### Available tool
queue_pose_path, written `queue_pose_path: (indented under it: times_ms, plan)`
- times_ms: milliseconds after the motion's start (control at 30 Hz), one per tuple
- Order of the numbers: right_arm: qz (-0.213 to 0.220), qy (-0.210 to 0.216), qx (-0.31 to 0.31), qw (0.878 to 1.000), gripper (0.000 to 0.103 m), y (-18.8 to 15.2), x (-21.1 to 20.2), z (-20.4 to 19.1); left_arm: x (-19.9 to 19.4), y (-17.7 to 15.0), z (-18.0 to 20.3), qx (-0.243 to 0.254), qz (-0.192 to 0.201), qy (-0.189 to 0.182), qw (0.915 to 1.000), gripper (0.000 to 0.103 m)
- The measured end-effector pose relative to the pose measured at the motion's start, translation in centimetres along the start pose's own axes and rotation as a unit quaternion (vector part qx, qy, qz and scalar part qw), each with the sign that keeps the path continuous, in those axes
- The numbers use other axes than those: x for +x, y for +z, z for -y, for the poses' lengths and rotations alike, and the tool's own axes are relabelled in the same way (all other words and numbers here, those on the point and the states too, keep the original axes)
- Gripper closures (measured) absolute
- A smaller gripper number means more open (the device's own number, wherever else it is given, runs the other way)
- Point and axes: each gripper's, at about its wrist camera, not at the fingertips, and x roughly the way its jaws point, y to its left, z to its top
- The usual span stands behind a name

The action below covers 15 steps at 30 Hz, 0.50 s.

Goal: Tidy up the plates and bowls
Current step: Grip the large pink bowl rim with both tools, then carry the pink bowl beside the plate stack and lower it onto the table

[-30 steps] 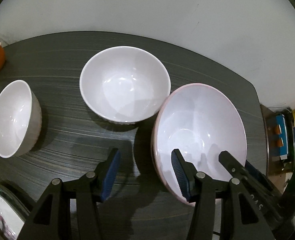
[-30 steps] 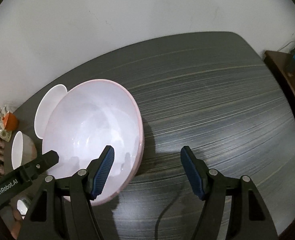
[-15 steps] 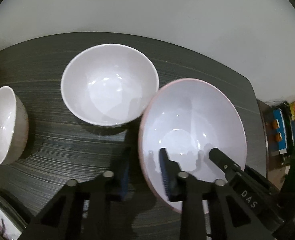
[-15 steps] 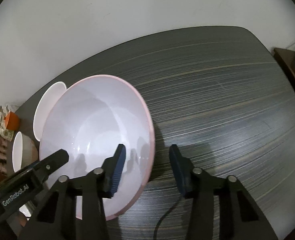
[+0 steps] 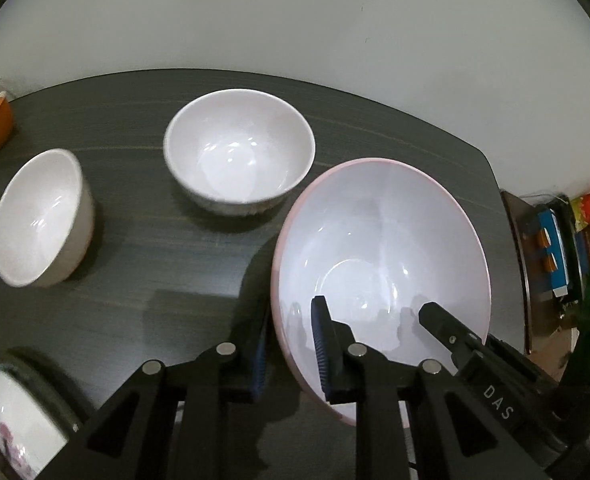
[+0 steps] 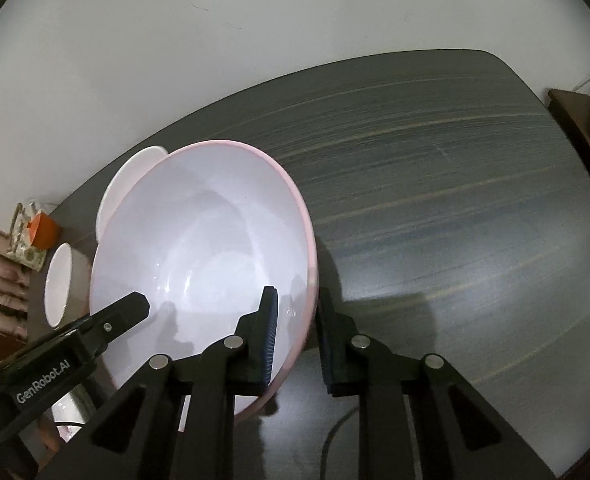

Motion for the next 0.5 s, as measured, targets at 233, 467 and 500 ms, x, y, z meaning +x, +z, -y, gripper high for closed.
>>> queue_pose_path:
  times_ms: [233,467,500]
  plan:
    - [-0.004,0.015,0.002,1.0,0.084,-2.3,-2.5,-1.8,-3.6,-3.0,-1.3,0.011,0.003,0.02,0.9997,0.083]
    - [-0.016,0.025,-0.008,1.0,0.083,-6.4,-4.1,-3.3,-6.3,-6.6,-4.1,0.001,0.007,0.025,0.9996,0.083]
    - [-0.015,0.025,-0.013,0.999,0.083,-7.1,-4.5,-3.6,-6.8,-7.0,-4.5,-0.001,0.007,0.026,0.9996,0.083]
